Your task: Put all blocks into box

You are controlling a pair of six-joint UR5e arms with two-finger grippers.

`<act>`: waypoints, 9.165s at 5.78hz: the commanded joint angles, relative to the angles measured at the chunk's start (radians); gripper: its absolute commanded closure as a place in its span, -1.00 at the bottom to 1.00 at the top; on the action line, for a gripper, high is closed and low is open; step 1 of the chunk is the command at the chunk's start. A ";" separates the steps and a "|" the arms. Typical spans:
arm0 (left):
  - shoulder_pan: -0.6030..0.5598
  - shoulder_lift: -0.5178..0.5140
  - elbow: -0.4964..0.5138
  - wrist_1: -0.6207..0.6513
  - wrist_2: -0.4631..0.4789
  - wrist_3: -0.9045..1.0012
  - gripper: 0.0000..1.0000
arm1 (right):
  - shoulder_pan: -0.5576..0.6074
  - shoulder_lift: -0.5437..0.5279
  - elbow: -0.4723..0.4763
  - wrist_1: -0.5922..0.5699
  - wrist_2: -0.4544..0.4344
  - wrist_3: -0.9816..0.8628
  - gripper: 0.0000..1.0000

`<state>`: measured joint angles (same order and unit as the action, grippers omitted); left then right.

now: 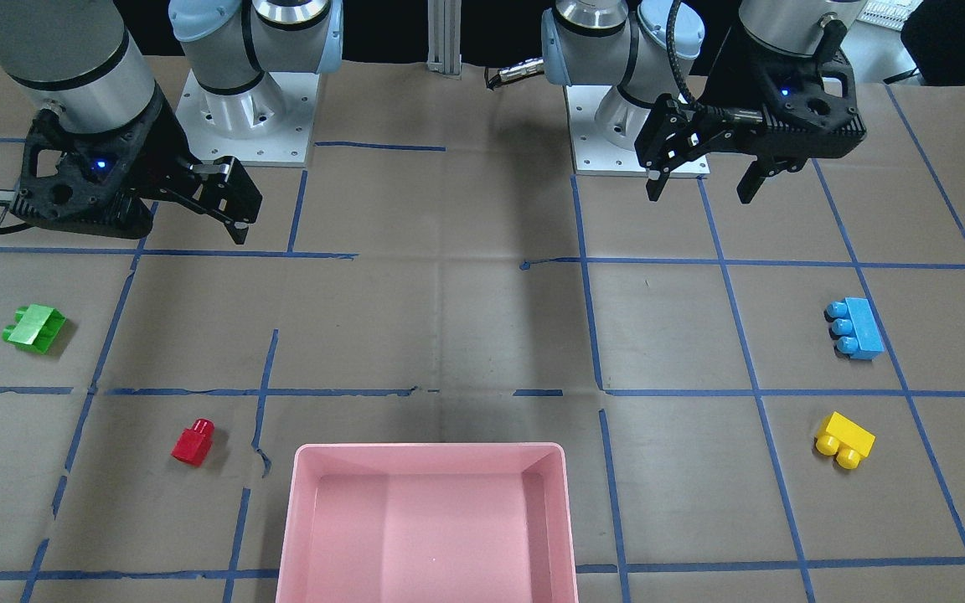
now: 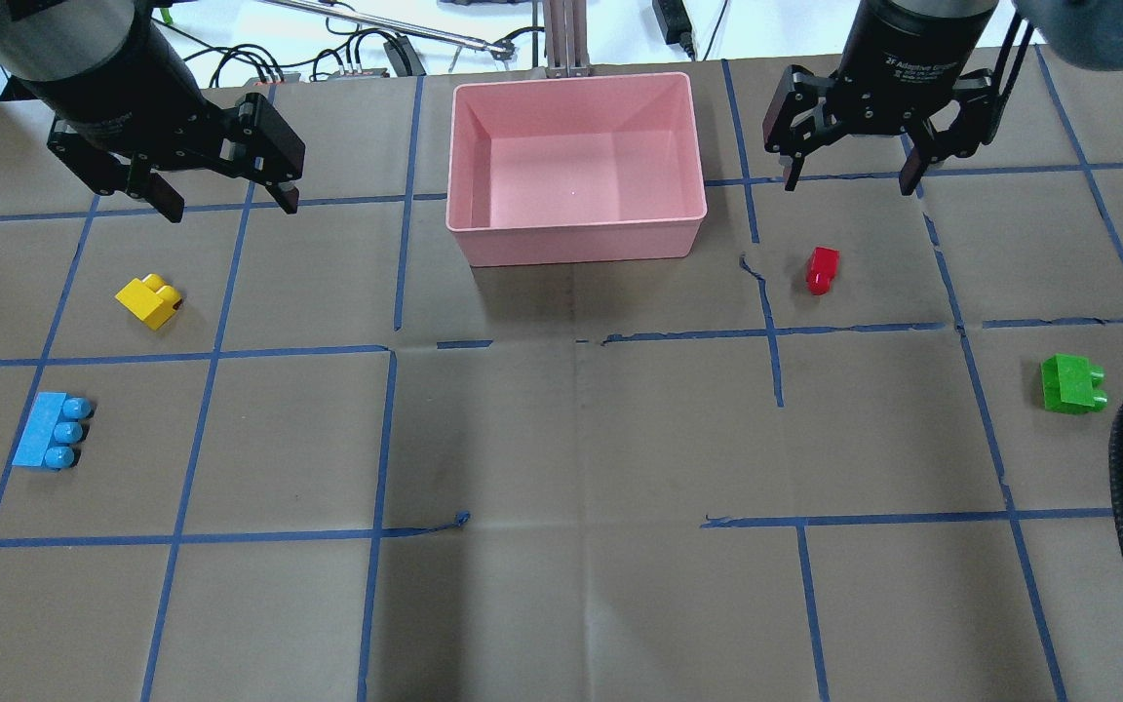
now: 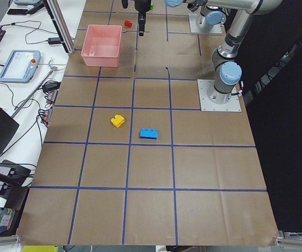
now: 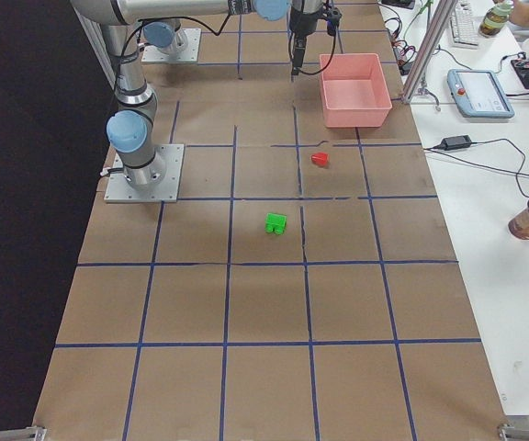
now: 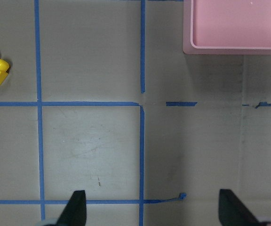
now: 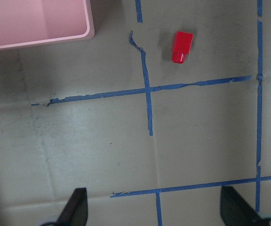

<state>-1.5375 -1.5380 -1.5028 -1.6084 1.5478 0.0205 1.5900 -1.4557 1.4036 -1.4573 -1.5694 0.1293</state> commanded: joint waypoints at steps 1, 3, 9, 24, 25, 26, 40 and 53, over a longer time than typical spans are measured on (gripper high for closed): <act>0.000 0.001 0.001 -0.001 0.000 0.001 -0.99 | -0.004 0.000 0.000 -0.002 0.002 -0.002 -0.99; 0.016 0.006 0.000 0.013 -0.006 0.012 -0.99 | -0.004 0.001 0.000 -0.011 0.005 -0.002 -0.99; 0.463 -0.118 -0.160 0.135 -0.005 0.509 -0.99 | -0.422 0.027 0.002 -0.020 -0.090 -0.224 -1.00; 0.754 -0.410 -0.461 0.754 0.087 0.894 1.00 | -0.663 0.308 0.463 -0.581 -0.112 -0.499 -0.53; 0.726 -0.398 -0.439 0.751 0.087 0.880 1.00 | -0.665 0.308 0.463 -0.583 -0.112 -0.494 -0.29; 0.711 -0.386 -0.436 0.749 0.086 0.875 1.00 | -0.665 0.308 0.463 -0.589 -0.112 -0.497 -0.09; -0.245 -0.789 0.397 0.548 -0.055 -0.086 -0.99 | -0.298 0.129 -0.020 -0.020 -0.061 -0.379 -0.03; 0.481 -0.622 -0.046 0.687 0.092 0.046 -1.00 | 0.182 0.727 -0.508 -0.271 0.089 0.187 -0.89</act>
<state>-1.0580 -2.1311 -1.5106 -1.0345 1.6420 0.0869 1.7627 -0.7480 0.8843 -1.7005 -1.4799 0.2996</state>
